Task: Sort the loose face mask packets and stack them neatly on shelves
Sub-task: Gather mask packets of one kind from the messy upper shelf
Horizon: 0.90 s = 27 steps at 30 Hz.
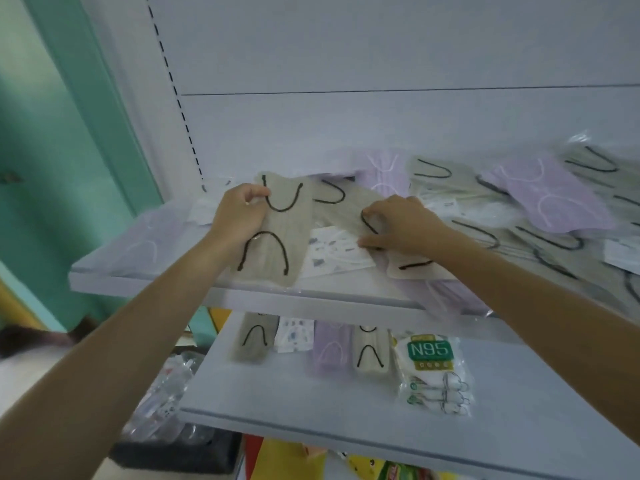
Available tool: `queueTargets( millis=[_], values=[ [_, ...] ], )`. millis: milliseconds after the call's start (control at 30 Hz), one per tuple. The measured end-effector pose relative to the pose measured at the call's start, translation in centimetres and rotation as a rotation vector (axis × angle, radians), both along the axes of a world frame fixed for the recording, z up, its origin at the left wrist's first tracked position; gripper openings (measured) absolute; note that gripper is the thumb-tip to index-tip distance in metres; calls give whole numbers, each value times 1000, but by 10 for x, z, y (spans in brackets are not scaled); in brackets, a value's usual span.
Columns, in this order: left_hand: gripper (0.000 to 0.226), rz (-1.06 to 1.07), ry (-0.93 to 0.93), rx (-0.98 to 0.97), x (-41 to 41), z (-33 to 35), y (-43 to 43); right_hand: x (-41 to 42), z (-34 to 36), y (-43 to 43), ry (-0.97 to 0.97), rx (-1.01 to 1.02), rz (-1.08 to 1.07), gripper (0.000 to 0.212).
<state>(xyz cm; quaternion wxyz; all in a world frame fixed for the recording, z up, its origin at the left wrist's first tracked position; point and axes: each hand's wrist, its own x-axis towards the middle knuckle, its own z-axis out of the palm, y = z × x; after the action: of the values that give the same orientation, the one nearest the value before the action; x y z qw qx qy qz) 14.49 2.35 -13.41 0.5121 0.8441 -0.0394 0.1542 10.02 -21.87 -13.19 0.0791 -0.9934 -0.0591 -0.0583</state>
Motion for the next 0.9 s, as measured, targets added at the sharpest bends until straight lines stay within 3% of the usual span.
queueTargets(
  millis=[233, 367, 467, 633, 733, 833, 900],
  values=[
    [39, -36, 48, -87, 10, -6, 18, -12, 7, 15, -90, 208, -99, 13],
    [49, -67, 42, -166, 8, -12, 26, -20, 16, 27, -129, 424, -178, 24],
    [58, -72, 34, -103, 8, -10, 41, -29, 25, 36, -210, 481, -260, 26],
    [50, -148, 66, -189, 0, -3, 57, -44, 30, 79, -291, 652, -232, 27],
    [47, -269, 180, -290, -9, 1, 56, -45, 23, 127, -218, 605, -92, 29],
    [28, -326, 46, -214, -18, -2, 58, -42, 12, 154, -107, 569, -10, 39],
    [31, -338, 9, -180, -20, -4, 64, -39, 8, 148, -164, 522, -73, 30]
  ],
)
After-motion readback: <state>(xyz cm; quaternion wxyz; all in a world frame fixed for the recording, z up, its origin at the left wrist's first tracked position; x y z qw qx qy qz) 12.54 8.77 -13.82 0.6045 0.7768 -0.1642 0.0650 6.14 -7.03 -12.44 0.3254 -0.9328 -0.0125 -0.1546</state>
